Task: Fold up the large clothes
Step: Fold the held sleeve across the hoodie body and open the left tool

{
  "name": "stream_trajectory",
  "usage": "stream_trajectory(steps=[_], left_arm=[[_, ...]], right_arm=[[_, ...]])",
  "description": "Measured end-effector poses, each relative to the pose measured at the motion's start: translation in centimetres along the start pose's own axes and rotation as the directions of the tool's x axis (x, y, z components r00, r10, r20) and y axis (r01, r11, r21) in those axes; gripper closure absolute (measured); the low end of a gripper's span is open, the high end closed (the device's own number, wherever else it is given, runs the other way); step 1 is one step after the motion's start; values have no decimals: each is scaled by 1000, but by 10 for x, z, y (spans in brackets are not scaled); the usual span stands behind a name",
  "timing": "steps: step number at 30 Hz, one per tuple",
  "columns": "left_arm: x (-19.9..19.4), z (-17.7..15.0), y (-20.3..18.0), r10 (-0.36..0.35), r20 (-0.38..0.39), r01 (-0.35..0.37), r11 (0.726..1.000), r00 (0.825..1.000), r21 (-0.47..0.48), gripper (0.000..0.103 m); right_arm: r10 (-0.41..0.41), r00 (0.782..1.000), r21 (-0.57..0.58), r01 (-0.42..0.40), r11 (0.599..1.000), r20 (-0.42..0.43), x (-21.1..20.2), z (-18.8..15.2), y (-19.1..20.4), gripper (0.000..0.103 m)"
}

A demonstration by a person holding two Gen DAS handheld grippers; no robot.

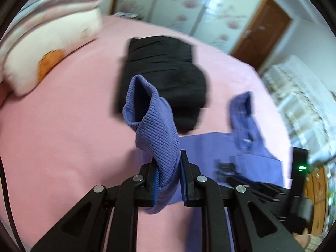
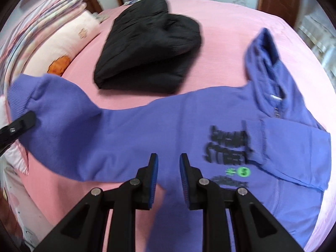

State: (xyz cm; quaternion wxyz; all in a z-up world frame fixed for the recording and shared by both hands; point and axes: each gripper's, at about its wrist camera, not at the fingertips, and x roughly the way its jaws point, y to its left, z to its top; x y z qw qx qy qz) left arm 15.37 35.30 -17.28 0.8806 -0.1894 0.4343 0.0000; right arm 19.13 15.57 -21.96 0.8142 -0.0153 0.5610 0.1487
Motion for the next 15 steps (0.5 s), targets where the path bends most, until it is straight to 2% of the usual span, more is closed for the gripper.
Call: stream_trajectory(steps=[2,7,9,13,15], left_arm=[[12,-6,-38,-62,-10,63,997,998,39,89],[57,-29,-108,-120,-92,129,987,989,99,89],[81,-44,-135,-128,-124,143,983,984,118,89],[125,-76,-166,-128,-188,153,980,974,126,88],[151,-95,-175,-130,-251,164,979,959,118,85]], right_arm=[[-19,1000,30,19,999,10,-5,-4,-24,82],[-73,997,107,71,992,16,-14,-22,-93,82],[-93,996,134,92,987,7,-16,-33,-122,82],[-127,991,163,130,978,-31,-15,-59,-173,82],[-134,990,175,141,974,-53,-12,-70,-191,82]])
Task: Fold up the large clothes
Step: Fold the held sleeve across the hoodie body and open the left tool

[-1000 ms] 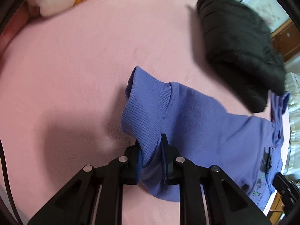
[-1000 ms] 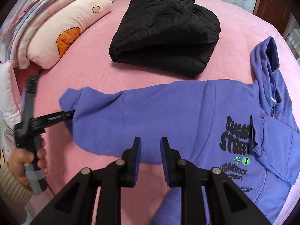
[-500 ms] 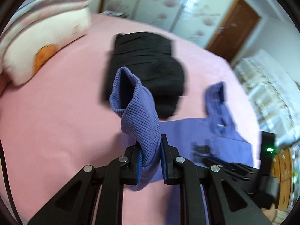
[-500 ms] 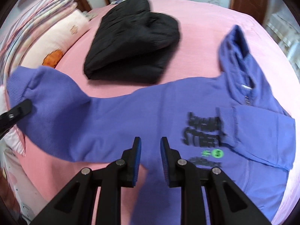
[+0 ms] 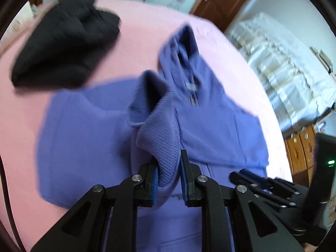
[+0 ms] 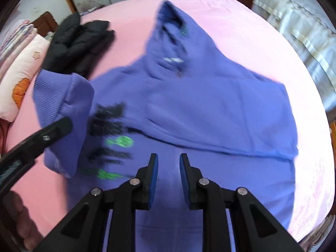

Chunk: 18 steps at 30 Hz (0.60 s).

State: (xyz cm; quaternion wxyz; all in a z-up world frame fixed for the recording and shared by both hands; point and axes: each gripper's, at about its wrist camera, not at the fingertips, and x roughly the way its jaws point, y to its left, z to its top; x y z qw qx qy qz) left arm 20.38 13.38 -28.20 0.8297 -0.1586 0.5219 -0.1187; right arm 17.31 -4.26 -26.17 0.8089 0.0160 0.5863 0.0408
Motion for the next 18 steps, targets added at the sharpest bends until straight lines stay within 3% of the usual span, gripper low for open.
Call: stream_trajectory(steps=[2,5,7,10,11,14,18], left_arm=[[24,-9,-3,-36,-71,34,999,997,-23,66],[35,-25,-2,-100,-128,91,993,987,-76,62],[22,-34,-4,-123,-98,116,990,988,-74,56],[-13,-39,4,-102,-27,100,993,994,-68,52],[-24,-39,10,-86,-7,85,993,996,-76,51],[-55,-39,36,9,68,-1,994,998,-106,51],[-71,-36,83,229,97,-213,966,969,-149,50]], right_arm=[[1,1000,9,-1,1000,-21,6,-5,-17,82],[16,999,21,-15,1000,-39,12,-9,-31,82],[39,999,26,-38,999,-36,12,-7,-34,82],[112,993,34,-111,993,-33,10,-4,-28,82],[134,991,32,-134,991,-28,10,-2,-24,81],[207,978,15,-207,978,8,8,4,-7,66],[274,961,6,-274,962,19,14,13,12,57]])
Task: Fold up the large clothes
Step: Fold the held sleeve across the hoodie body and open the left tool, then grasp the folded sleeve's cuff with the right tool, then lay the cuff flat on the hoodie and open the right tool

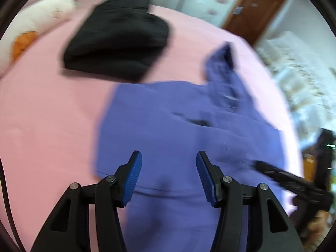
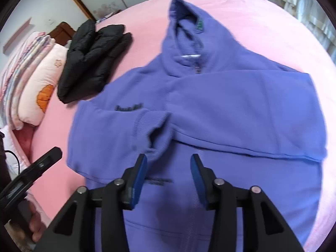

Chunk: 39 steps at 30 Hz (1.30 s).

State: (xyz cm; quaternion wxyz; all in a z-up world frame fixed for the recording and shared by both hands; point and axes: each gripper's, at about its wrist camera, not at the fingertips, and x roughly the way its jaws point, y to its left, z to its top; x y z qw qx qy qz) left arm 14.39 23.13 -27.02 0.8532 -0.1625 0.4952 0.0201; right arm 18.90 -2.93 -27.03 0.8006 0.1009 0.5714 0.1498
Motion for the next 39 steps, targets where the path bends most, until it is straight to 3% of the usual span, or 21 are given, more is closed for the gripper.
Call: stream_trajectory(steps=[3,9,12,15,18,21,23,30,35,39], left_arm=[[11,6,36,93,-5,-93,994,996,-63,50],[25,9,78,150,-11,-150,974,989,-172,50],[30,10,78,143,-12,-142,973,990,-184,50],[33,13,66,137,-15,-138,978,990,-155,50],[41,14,55,123,-21,-125,983,992,-133,50],[48,16,42,81,-19,-82,990,997,-118,37],[55,18,25,63,-14,-63,994,998,-84,34],[83,25,-24,77,-38,-76,997,996,33,34],[107,24,-31,173,-78,-168,983,982,69,34],[123,26,-28,191,-98,-186,981,977,58,34]], right_arm=[[0,1000,0,0,1000,-14,20,5,7,57],[42,994,67,-35,997,-102,61,10,4,59],[14,995,-6,-15,1000,-100,55,12,17,93],[3,1000,-79,-3,997,3,22,16,28,94],[-30,986,-161,57,985,165,-31,28,30,94],[-75,964,-165,120,979,257,-61,42,11,94],[-128,954,-149,173,974,272,-66,50,-7,94],[-292,931,19,295,955,216,-48,56,-105,94],[-312,940,52,307,950,141,-21,47,-134,94],[-297,951,40,295,955,89,-6,43,-137,93]])
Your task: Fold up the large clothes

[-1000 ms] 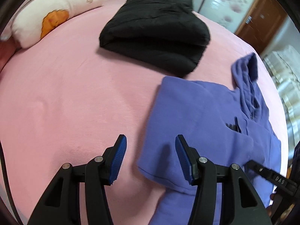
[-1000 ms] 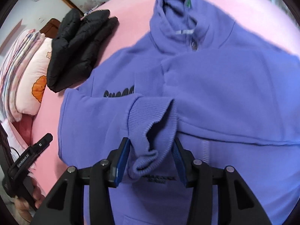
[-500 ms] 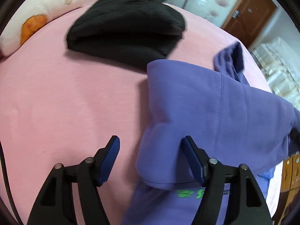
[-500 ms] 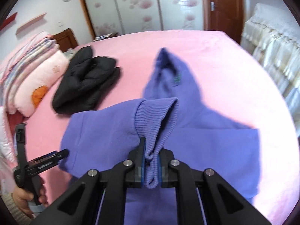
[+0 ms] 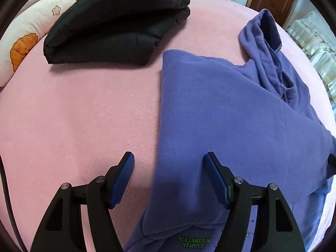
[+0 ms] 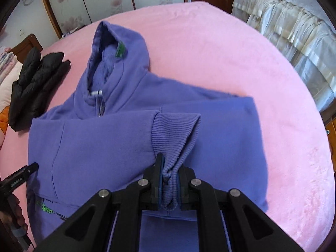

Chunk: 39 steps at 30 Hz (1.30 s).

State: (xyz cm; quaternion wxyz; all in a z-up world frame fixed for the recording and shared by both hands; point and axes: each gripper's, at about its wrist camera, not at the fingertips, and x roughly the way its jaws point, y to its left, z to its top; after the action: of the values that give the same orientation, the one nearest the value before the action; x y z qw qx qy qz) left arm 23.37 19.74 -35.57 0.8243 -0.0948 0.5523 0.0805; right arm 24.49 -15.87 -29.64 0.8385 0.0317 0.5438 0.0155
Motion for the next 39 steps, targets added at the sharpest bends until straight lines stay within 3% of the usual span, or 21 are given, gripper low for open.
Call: stream_trajectory(steps=[3,7,11,14,16,18,20,22,23,24,27,30,33,39], left_arm=[[5,0,-2,12,4,-12,1000,1000,18,38],[9,3,-11,-37,-19,38,998,999,48,72],[8,5,-10,-53,-27,54,998,998,24,86],[-1,4,-1,-36,16,36,999,999,14,88],[-4,0,-4,-18,39,17,1000,999,26,88],[-5,0,-5,-3,53,2,1000,999,24,88],[-3,-1,-6,7,50,-8,1000,999,20,88],[4,-1,-6,11,34,-11,1000,999,19,86],[7,0,-6,11,22,-11,1000,1000,21,84],[7,2,-6,15,15,-15,1000,1000,21,81],[-8,6,-1,42,19,-42,999,999,27,72],[-40,16,-3,48,119,-52,998,992,30,72],[-59,32,-14,-18,189,6,998,982,66,70],[-10,62,-46,-52,125,39,994,991,106,70]], right_arm=[[16,1000,13,-16,1000,-22,3,1,-5,89],[48,999,58,-48,997,1,-5,3,-18,84],[59,998,44,-58,997,-23,5,5,-21,84],[44,999,-20,-44,999,-10,12,10,-11,85],[20,1000,-59,-19,998,23,16,15,-2,94],[2,996,-64,4,998,91,13,20,1,95],[-75,991,-57,82,995,111,18,23,-2,95],[-149,987,-33,151,988,53,33,23,-11,97],[-143,990,5,143,990,-11,41,21,-22,97],[-126,992,31,127,991,-22,40,20,-27,97],[-111,994,64,110,992,21,15,20,-37,96],[-42,996,51,38,998,81,-12,22,-28,95],[74,991,3,-75,997,108,-22,26,-3,95],[162,984,-162,-147,976,81,13,29,72,96]])
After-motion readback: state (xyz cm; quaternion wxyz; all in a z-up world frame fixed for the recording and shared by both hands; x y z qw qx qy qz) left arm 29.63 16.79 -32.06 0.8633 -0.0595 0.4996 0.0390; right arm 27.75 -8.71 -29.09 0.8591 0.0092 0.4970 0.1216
